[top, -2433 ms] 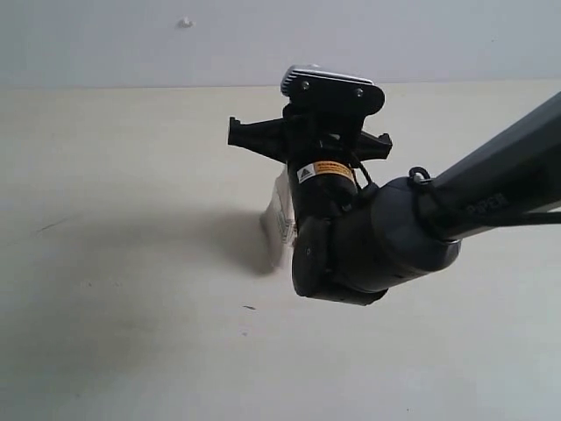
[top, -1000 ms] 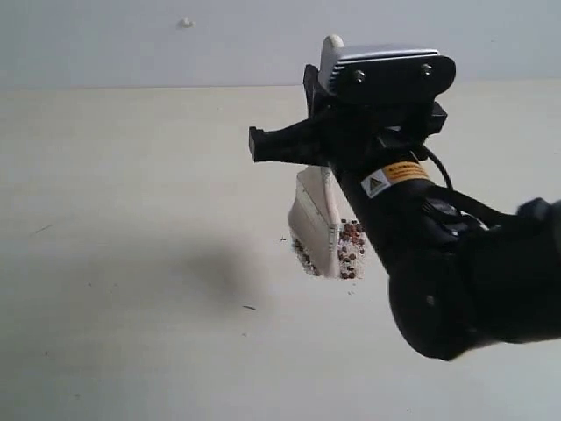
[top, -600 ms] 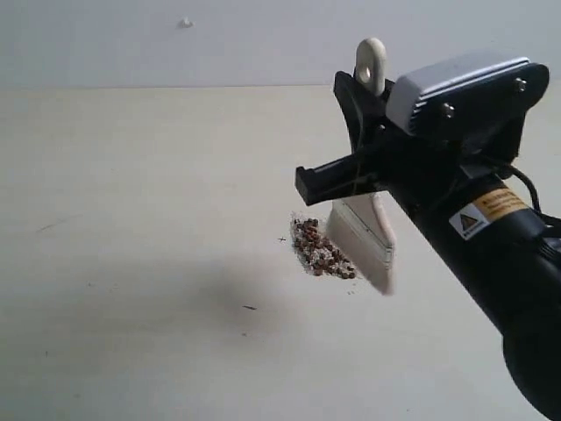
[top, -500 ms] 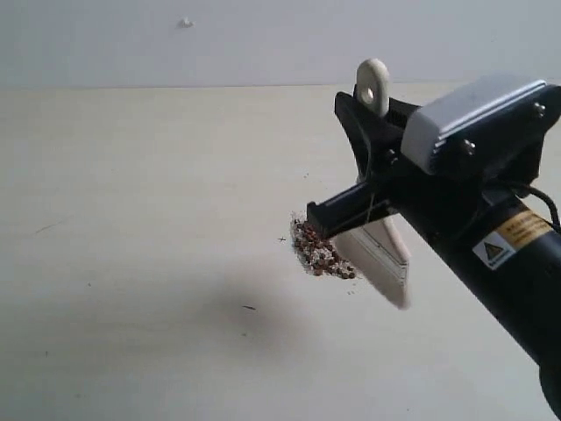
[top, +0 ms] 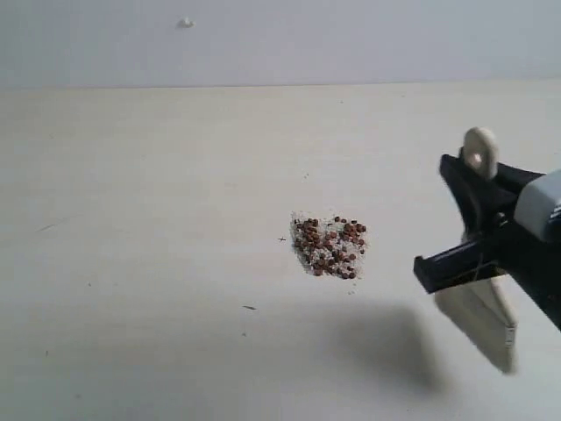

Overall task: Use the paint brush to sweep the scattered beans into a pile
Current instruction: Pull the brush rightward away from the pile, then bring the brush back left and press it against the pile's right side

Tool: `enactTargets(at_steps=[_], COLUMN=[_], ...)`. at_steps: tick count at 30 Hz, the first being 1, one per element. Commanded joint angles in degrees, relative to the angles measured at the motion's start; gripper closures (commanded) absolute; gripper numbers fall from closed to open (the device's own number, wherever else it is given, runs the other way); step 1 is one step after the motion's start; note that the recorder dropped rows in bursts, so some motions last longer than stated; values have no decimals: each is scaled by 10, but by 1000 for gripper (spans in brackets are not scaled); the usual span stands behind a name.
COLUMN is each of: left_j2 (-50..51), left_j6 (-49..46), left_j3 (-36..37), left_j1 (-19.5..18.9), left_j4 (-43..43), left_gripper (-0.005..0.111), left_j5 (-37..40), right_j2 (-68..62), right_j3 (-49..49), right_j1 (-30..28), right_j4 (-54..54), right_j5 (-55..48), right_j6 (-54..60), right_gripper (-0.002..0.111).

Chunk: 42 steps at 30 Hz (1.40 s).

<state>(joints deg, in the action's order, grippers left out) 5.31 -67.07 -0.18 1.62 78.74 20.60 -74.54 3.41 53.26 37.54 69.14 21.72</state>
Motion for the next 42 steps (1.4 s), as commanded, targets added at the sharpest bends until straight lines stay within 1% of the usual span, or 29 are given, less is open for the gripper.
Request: enactTargets(at_steps=[1,2,5,7,9,12,15,17,19,22,25,26,29,31,32,34,37,42], left_j2=[1,1,1,1,1,1,1,1,1,1,1,1,1,1,1,1,1,1], left_j6=[-3,-3,-3,-3,-3,-3,-3,-3,-3,-3,-3,-3,-3,-3,-3,-3,-3,-3], left_j3=[2,2,2,2,2,2,2,2,2,2,2,2,2,2,2,2,2,2], left_j1=[3,3,3,3,3,8,12,12,12,12,12,12,12,12,12,12,12,12], left_j4=[0,0,0,0,0,0,0,0,0,0,0,0,0,0,0,0,0,0], left_gripper=[107,107,107,107,107,107,107,107,107,107,107,107,107,107,107,107,107,107], left_j5=[1,1,1,1,1,2,2,2,2,2,2,2,2,2,2,2,2,2], right_j2=[5,5,5,5,5,5,5,5,5,5,5,5,4,4,4,4,-13,-61], right_j3=[21,24,24,24,24,24,24,24,24,24,27,34,69,98,117,133,136,136], right_j1=[-1,-1,-1,-1,-3,-38,-85,-124,-159,-195,-219,-226,-245,-264,-279,-296,-321,-335], right_j4=[140,134,74,69,70,41,45,34,-1,-76,-154,-165,-167,-177,-196,-240,-317,-337], right_j5=[8,8,8,8,8,8,8,8,8,8,8,8,8,-29,-65,-101,-93,-65], right_j6=[86,101,111,83,84,143,150,119,81,7,-58,-72,-68,-64,-64,-72,-127,-145], right_gripper=[108,108,108,108,108,108,108,108,108,108,108,108,108,108,108,108,108,108])
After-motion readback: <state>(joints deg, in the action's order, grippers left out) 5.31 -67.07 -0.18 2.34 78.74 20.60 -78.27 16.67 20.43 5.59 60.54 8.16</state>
